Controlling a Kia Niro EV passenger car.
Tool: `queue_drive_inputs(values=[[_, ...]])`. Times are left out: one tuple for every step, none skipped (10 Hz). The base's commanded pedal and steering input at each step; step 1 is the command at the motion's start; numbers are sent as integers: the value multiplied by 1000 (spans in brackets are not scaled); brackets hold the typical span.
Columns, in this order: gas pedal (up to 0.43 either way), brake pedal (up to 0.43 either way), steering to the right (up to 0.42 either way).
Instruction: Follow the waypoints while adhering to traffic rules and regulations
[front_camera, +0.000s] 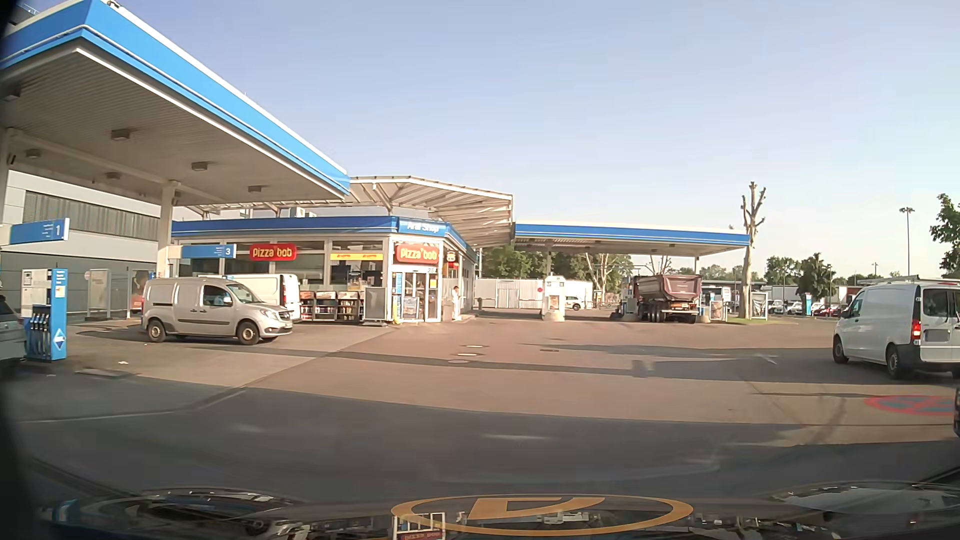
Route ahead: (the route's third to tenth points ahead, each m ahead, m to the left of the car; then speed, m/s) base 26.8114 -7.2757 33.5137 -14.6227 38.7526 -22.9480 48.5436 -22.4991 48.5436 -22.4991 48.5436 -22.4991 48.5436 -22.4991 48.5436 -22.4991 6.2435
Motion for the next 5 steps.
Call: queue_drive_inputs(values=[[87,0,146],[87,0,145],[87,0,142],[87,0,139],[87,0,138]])
